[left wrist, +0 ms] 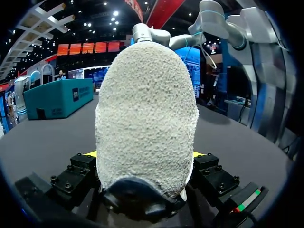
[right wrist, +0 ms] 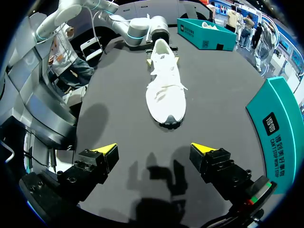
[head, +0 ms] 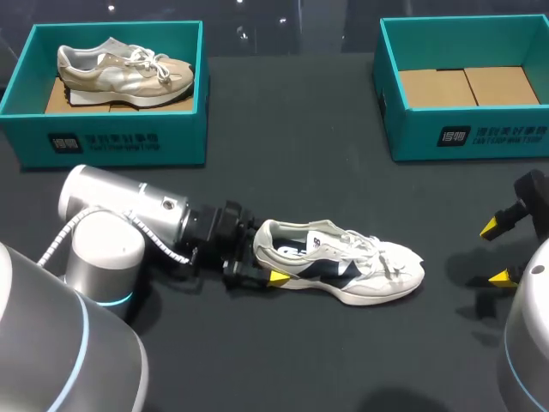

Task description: Take the shoe out of the shoebox, open the shoe tongue, remove and reinsert the insole, then place the shoe into the shoebox

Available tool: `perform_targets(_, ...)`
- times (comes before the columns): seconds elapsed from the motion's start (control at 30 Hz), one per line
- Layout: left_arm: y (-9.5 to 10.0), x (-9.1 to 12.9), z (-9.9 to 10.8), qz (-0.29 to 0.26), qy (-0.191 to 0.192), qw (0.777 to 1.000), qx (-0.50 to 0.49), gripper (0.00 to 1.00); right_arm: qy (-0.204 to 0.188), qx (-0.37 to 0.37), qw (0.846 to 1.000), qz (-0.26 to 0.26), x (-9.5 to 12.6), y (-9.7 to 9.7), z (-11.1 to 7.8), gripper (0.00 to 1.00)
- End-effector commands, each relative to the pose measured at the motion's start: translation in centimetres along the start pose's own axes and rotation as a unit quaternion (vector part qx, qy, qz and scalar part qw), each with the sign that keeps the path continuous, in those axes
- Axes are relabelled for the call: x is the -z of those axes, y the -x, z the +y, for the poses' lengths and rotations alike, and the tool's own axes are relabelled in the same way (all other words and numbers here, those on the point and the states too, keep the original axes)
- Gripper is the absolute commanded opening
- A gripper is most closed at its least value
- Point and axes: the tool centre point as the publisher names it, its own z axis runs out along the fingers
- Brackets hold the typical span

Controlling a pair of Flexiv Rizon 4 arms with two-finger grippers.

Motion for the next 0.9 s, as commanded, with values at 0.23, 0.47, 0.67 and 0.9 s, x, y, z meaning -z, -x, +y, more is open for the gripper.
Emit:
perform_targets(0.23, -0.6, 0.3, 0.3, -0.042, 0.000, 0.999, 0.011, 0.00, -0.001, 0.000, 1.000, -0.001, 0.0, -0.2, 0.0, 1.00)
perform_targets(0.47, -0.5, 0.8, 0.5, -0.051, 0.000, 0.999, 0.016, 0.00, -0.001, 0.000, 1.000, -0.001, 0.0, -0.2, 0.0, 1.00)
perform_targets(0.67, -0.5, 1.0, 0.6, -0.057, -0.001, 0.998, 0.022, 0.00, -0.001, 0.000, 1.000, -0.001, 0.0, -0.2, 0.0, 1.00)
perform_targets(0.9, -0.5, 1.0, 0.6, -0.057, -0.001, 0.998, 0.022, 0.00, -0.001, 0.000, 1.000, -0.001, 0.0, -0.2, 0.0, 1.00)
